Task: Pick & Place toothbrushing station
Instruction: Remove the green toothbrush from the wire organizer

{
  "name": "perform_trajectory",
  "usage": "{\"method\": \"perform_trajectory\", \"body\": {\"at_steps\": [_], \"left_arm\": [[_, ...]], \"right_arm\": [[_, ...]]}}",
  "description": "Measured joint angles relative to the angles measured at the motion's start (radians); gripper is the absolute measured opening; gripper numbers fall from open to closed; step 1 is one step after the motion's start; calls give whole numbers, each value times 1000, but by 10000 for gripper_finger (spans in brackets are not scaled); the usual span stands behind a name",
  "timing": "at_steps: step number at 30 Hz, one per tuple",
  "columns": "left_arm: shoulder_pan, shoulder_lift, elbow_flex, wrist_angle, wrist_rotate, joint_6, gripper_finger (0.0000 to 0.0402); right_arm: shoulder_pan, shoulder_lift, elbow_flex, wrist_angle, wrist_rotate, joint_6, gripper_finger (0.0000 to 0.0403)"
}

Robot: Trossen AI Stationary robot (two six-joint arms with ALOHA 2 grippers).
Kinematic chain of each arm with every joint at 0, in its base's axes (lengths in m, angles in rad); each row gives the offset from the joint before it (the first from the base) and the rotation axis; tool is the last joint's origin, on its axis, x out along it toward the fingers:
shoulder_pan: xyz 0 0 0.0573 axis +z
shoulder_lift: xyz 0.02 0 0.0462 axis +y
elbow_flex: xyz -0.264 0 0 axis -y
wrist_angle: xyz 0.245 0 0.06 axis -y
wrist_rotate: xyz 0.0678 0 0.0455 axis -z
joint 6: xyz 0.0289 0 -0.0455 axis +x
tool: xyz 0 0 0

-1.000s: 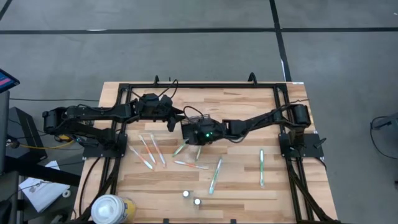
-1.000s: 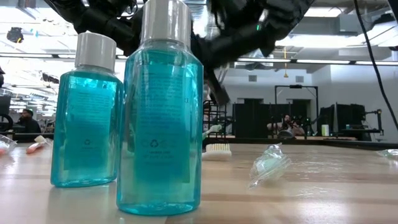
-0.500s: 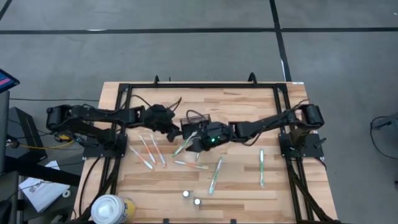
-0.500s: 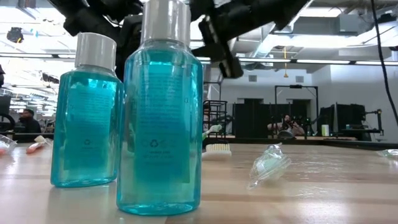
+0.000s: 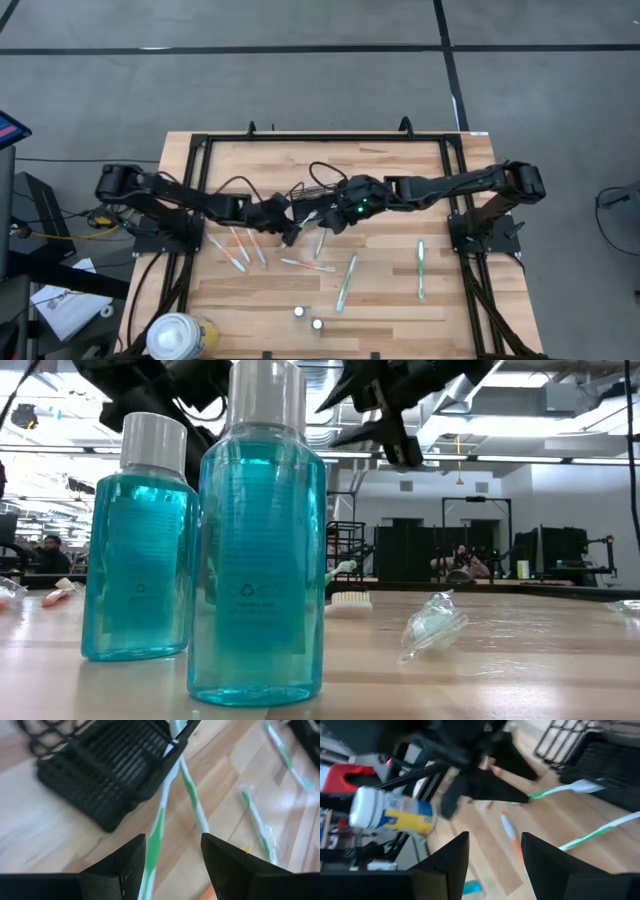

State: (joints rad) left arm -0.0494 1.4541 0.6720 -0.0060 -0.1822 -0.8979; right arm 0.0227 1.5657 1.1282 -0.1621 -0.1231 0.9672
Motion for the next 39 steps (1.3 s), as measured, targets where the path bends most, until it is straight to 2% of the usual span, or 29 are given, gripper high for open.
{"method": "perform_trajectory", "body": {"at_steps": [5, 13, 19, 29, 35, 39], "left_arm": [[1, 76, 0, 111, -6, -49, 195], [1, 149, 1, 143, 3, -72, 181], [1, 165, 0, 161, 38, -72, 173], [-37, 161, 0, 158, 119, -68, 195], [-45, 104, -1, 166, 128, -101, 189], [-30, -21, 0, 180, 116, -73, 183]], "right_arm": [[-3, 0, 0, -12, -55, -28, 166], [-11, 0, 0, -20, -78, -53, 164], [-19, 0, 0, -14, -89, -61, 154], [-18, 0, 0, 23, -90, -61, 149], [12, -14, 2, -22, -83, -51, 145], [48, -38, 0, -234, -26, -43, 144]]}}
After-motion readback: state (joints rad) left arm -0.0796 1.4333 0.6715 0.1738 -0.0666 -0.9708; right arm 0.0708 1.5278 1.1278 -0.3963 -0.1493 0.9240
